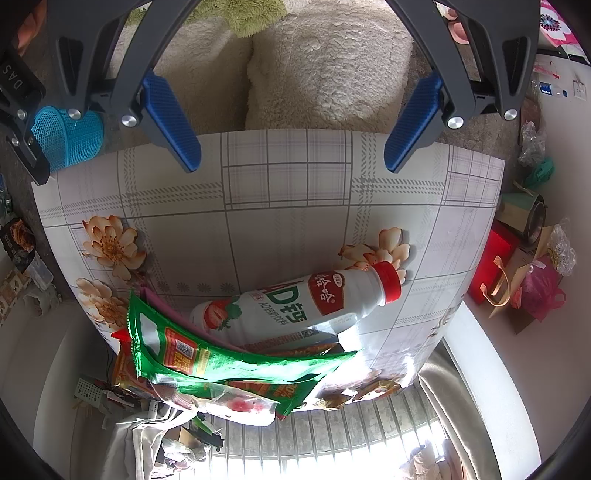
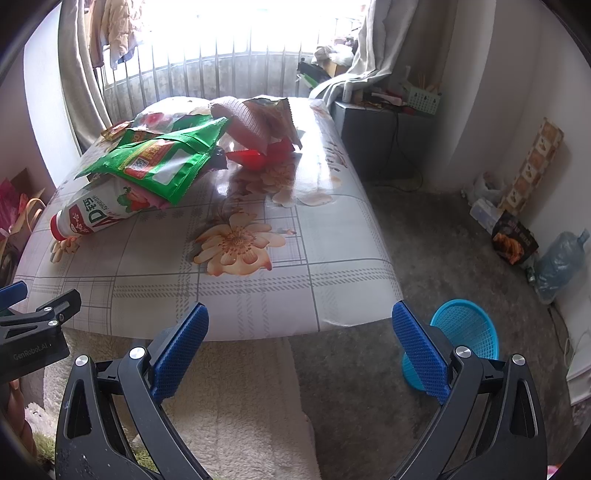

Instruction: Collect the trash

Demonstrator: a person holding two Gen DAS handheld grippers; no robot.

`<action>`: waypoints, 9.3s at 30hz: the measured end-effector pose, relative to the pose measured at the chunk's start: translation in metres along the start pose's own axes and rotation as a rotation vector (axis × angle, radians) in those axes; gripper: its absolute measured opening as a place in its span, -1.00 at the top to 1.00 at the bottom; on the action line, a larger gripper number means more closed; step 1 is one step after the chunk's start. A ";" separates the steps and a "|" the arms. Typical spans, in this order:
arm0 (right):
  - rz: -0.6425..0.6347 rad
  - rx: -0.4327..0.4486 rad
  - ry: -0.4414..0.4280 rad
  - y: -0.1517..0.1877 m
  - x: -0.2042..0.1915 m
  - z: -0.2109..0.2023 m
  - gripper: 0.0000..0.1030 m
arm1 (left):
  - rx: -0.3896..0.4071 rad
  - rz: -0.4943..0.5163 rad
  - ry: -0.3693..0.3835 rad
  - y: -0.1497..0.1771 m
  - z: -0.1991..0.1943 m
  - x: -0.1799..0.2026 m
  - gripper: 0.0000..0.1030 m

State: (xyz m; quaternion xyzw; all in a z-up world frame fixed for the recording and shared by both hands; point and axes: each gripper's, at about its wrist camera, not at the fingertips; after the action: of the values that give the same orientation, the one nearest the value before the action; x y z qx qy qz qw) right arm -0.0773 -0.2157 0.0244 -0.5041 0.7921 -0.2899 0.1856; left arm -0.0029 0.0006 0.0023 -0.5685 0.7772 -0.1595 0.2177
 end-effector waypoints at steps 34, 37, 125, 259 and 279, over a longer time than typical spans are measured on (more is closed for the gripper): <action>0.006 -0.021 -0.040 0.000 -0.002 0.006 -0.85 | -0.030 -0.003 -0.021 0.000 0.007 -0.002 -0.89; 0.006 -0.021 -0.054 -0.002 -0.002 0.010 -0.85 | -0.023 -0.006 -0.030 -0.003 0.009 -0.004 -0.89; -0.228 0.133 -0.205 -0.191 -0.022 0.119 0.72 | 0.252 -0.166 0.735 -0.209 0.051 -0.075 0.98; 0.384 -0.344 -0.425 -0.173 0.037 0.201 -0.45 | 0.195 -0.257 0.427 -0.143 0.061 -0.121 -0.52; 0.466 -0.313 -0.490 -0.166 0.055 0.185 0.29 | 0.263 -0.206 0.383 -0.145 0.033 -0.110 -0.46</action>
State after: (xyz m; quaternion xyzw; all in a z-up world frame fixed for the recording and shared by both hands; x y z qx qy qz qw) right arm 0.1231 -0.3694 -0.0093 -0.3870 0.8525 0.0140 0.3511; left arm 0.1608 0.0617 0.0638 -0.5707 0.7148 -0.3855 0.1211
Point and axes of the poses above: each gripper's, at about its wrist camera, not at the fingertips, and z roughly the way its jaws point, x to its right, y to its underside, and after that the axes turned 7 degrees about z, right-handed
